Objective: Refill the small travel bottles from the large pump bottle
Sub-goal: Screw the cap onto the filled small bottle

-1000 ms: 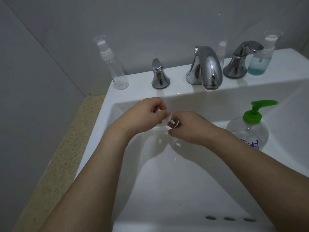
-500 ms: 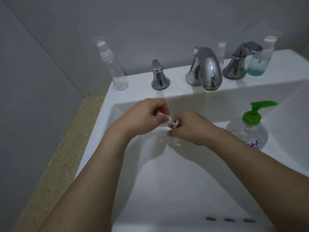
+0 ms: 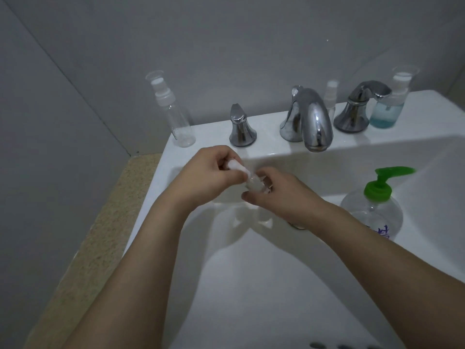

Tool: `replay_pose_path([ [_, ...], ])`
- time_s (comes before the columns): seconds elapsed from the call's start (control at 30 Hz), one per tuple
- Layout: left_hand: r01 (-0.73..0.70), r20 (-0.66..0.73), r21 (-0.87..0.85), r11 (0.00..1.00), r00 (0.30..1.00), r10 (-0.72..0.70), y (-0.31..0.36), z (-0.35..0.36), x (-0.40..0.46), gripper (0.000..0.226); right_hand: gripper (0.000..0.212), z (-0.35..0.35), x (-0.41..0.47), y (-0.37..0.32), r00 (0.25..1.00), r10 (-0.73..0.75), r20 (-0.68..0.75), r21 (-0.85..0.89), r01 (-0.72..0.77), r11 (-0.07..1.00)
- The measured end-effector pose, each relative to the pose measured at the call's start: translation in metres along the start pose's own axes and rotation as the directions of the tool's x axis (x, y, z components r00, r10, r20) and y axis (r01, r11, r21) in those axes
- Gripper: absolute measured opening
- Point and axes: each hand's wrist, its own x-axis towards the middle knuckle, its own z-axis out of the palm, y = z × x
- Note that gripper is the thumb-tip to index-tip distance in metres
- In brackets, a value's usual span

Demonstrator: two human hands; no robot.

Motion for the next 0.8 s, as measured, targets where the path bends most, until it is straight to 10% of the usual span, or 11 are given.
replay_pose_path([
  [0.4,-0.169,-0.624,0.195,0.966,0.738,0.256,-0.001,0.002,0.005,0.016,0.048,0.007,0.000,-0.005,0.996,-0.070,-0.058,0.040,0.072,0.997],
  [0.8,0.069,-0.573,0.184,0.981,0.818,0.050,-0.003,0.011,0.037,0.030,0.046,0.006,-0.004,-0.010,0.989,-0.148,-0.028,-0.091,0.145,0.985],
])
